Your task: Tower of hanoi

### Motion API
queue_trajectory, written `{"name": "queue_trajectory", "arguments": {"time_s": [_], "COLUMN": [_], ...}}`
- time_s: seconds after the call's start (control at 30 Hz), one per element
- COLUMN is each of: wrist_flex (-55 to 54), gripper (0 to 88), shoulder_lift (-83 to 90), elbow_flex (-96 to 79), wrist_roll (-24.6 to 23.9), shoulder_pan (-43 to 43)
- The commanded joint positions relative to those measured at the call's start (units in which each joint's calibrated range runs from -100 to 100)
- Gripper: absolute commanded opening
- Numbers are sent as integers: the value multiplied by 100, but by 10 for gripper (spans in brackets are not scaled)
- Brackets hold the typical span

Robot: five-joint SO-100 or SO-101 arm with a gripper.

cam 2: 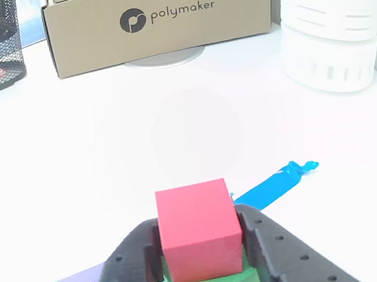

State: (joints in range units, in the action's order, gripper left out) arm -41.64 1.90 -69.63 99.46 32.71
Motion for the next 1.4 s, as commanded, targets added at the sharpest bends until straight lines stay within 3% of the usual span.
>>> {"name": "queue_trajectory", "arguments": {"time_s": [0.0, 0.23, 0.4, 0.6, 0.77, 0.9, 1.1, 1.37], "wrist_flex": [34, 1297, 3143, 6698, 9937, 11896, 13249, 13451], "gripper": [25, 23, 23, 23, 24, 24, 25, 25], "shoulder_lift": [242, 1453, 2785, 4239, 4408, 4029, 3835, 4279], "elbow_flex": [9, 36, 391, 1781, 4327, 6691, 8527, 7945], "wrist_roll": [54, 54, 54, 54, 54, 54, 54, 54], "shoulder_pan": [-117, -299, -471, -673, -1152, -1641, -2274, -2561]}}
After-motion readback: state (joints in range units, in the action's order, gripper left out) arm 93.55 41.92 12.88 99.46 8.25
